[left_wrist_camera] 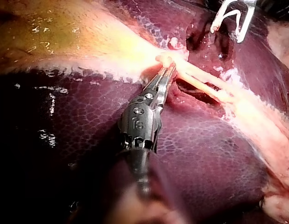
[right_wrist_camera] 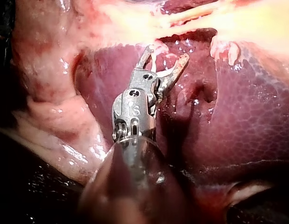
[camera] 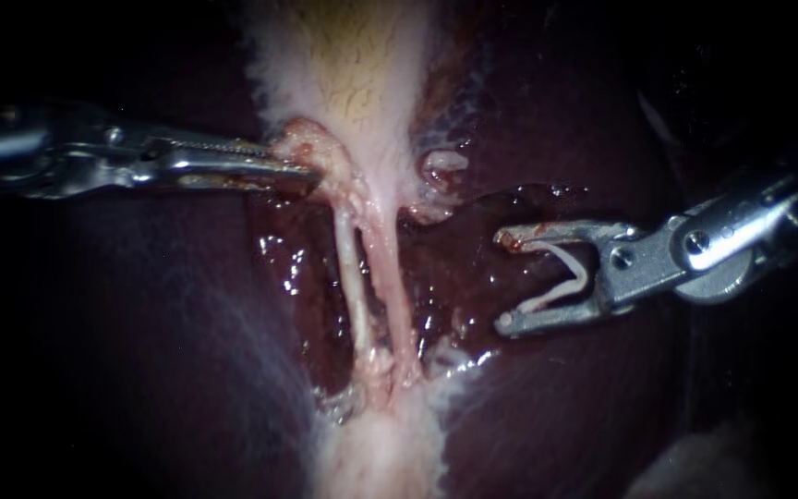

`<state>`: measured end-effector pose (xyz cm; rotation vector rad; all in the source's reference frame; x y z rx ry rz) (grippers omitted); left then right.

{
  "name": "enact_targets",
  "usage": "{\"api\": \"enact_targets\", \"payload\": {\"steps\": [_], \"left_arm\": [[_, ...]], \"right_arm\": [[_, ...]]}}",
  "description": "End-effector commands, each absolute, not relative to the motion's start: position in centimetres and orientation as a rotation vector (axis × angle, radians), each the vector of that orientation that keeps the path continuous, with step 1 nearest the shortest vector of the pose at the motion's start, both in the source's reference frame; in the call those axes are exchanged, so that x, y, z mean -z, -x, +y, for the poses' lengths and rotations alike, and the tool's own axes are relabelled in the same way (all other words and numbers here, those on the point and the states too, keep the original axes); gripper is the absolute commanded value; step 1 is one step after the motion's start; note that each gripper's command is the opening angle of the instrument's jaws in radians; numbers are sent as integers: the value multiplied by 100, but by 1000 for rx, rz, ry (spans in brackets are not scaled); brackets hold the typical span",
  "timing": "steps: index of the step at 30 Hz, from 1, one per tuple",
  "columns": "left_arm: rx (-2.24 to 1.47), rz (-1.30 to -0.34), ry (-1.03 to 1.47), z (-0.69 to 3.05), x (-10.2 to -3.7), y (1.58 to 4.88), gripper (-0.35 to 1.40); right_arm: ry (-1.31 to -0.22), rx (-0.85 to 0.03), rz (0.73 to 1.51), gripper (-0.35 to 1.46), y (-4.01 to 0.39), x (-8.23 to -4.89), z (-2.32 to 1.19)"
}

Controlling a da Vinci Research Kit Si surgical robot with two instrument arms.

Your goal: Grabbing gallbladder

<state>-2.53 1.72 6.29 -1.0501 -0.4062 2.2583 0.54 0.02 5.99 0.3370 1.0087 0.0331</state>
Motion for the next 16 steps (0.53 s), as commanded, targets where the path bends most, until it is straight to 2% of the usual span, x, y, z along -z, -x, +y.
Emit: {"api": "enact_targets", "payload": {"steps": [1, 16], "left_arm": [[-2253, -405, 1055, 174, -624, 251, -35], [-2232, -390, 1061, 177, -612, 247, -35]], "right_arm": [[-337, -33, 1009, 49, -54, -599, 3], [-337, -32, 1009, 49, -54, -600, 3]]}}
